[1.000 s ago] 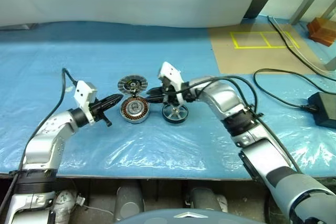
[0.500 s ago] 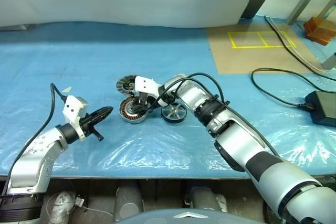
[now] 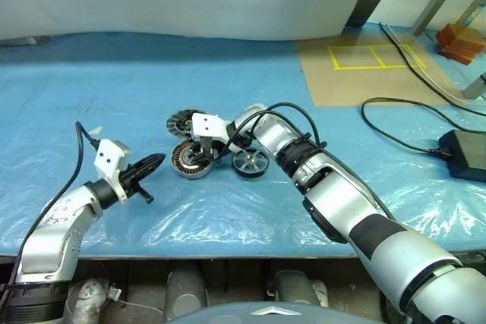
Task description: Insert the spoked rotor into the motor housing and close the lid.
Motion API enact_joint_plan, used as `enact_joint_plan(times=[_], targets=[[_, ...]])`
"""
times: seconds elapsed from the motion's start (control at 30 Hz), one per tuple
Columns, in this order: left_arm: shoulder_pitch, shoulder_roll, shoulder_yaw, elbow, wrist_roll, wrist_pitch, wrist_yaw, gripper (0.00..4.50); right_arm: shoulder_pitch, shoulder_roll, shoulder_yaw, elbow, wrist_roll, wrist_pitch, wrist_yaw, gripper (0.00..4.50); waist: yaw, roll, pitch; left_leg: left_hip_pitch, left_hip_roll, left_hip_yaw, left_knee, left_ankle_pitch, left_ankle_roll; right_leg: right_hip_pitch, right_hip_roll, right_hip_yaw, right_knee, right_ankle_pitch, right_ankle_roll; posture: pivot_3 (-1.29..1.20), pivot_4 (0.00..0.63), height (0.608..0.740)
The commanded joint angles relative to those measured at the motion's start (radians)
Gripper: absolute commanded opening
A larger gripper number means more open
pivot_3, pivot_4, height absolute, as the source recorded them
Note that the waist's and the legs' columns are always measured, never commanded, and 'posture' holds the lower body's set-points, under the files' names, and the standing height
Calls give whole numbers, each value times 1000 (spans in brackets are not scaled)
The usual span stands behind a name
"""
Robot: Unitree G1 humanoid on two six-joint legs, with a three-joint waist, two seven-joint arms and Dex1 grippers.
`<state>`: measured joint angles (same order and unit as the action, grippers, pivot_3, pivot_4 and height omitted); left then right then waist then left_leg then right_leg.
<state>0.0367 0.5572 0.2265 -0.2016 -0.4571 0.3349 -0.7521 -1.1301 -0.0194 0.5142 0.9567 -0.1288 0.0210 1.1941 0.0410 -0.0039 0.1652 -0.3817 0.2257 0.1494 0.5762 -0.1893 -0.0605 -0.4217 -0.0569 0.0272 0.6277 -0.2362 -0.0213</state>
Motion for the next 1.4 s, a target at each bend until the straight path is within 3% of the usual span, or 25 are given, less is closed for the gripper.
enact_joint_plan(times=[0.03, 0.17, 0.43, 0.87, 1.27, 1.4], targets=[[-11, -2, -7, -3, 7, -19, -1, 0, 39, -21, 35, -94, -20, -16, 112, 1497, 1, 0, 0, 0, 0, 0, 0, 0, 0, 0, 0, 0, 0, 0, 0, 0, 150, 740], [-22, -8, -20, 7, 11, -18, 0, 0, 66, -24, 41, -140, -39, -12, 120, 1497, 0, 0, 0, 0, 0, 0, 0, 0, 1, 0, 0, 0, 0, 0, 0, 0, 150, 740], [-37, -7, -34, 20, 22, -18, -3, 0, 12, 44, -13, 1, -71, -27, -49, 1497, -3, 0, 0, 3, 0, 1, 1, 0, 0, -1, 0, 1, 7, -3, -4, 0, 150, 740], [-53, -19, -68, 45, 50, -32, -4, 0, 42, -45, -1, -38, -94, -80, 26, 1497, 3, 0, 0, 3, 0, 1, 4, 0, 1, -1, -1, 1, 11, -3, -5, 0, 150, 740], [-81, -28, -82, 62, 60, -39, -2, 0, 68, -28, -15, -77, -89, -61, -32, 1497, 0, 0, 0, 4, 0, 1, 4, 0, 1, -1, -1, 1, 12, -3, -5, 0, 150, 740], [-82, -29, -80, 62, 58, -37, -3, 0, 66, -35, -35, -112, -53, -32, 16, 1497, 0, 0, 0, 4, 0, 1, 4, 0, 1, -1, -1, 1, 12, -3, -5, 0, 150, 740]])
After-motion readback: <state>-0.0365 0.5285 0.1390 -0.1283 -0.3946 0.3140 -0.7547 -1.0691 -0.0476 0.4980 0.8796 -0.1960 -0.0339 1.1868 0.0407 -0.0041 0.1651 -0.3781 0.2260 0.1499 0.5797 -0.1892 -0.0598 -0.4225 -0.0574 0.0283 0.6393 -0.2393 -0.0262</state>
